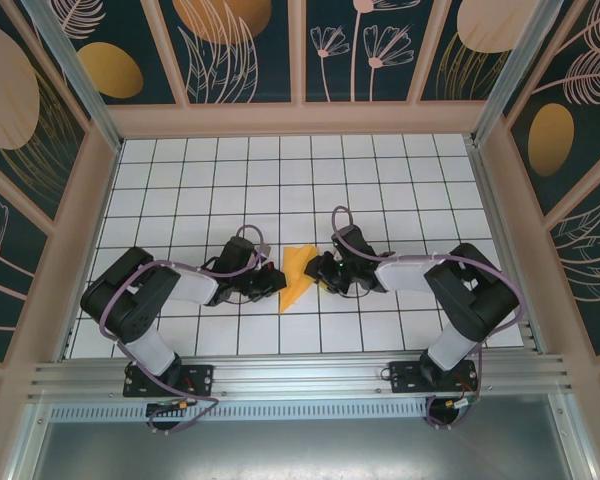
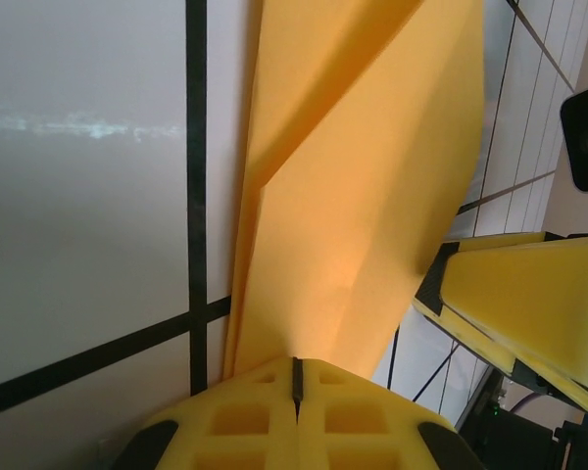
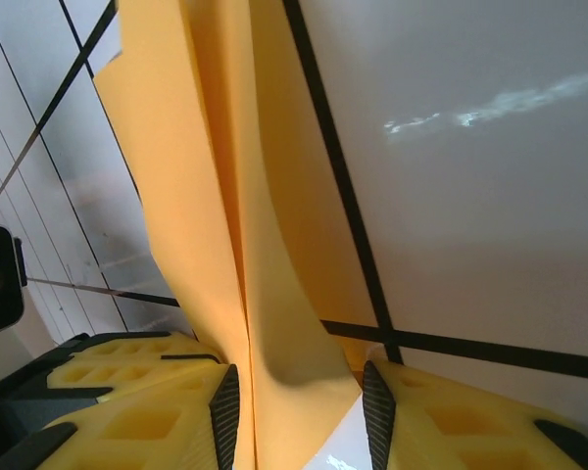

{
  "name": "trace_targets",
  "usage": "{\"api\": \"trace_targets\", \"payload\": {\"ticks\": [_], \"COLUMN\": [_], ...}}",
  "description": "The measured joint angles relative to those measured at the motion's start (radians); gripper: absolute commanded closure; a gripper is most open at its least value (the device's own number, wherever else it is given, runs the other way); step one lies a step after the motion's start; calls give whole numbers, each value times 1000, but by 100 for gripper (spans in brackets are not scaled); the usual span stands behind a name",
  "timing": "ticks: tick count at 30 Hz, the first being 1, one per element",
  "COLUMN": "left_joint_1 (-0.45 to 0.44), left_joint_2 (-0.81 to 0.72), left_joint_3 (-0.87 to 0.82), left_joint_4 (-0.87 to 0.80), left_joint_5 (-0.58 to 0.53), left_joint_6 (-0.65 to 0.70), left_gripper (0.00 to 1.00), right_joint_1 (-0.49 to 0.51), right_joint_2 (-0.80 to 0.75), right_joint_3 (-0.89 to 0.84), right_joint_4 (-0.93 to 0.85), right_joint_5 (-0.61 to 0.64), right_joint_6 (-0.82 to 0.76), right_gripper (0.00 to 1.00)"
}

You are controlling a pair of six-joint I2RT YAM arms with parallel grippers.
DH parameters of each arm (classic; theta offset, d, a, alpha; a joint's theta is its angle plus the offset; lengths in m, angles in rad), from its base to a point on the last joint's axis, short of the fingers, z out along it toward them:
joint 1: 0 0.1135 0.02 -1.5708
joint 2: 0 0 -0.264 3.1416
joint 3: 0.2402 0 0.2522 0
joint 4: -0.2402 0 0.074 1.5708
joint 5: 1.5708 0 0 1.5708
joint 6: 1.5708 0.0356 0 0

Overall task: Fold a paper plane with a square sheet of paper (pick it up from the middle)
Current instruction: Turn over the paper at the center of the table.

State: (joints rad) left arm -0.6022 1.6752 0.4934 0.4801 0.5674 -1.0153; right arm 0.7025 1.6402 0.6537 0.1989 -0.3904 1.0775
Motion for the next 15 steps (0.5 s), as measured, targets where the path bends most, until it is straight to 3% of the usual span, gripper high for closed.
{"api": "trace_targets", "payload": {"ticks": [15], "left_joint_1": [0], "left_joint_2": [0], "left_joint_3": [-34], "left_joint_4": [85], "left_joint_5": [1], "left_joint_6": [-70], "left_gripper": [94], "right_joint_1": [29], "right_joint_2": [5], "right_joint_3": [10], "right_joint_4": [55], "right_joint_5": [6], "right_joint_6": [2], "right_gripper": [55]}}
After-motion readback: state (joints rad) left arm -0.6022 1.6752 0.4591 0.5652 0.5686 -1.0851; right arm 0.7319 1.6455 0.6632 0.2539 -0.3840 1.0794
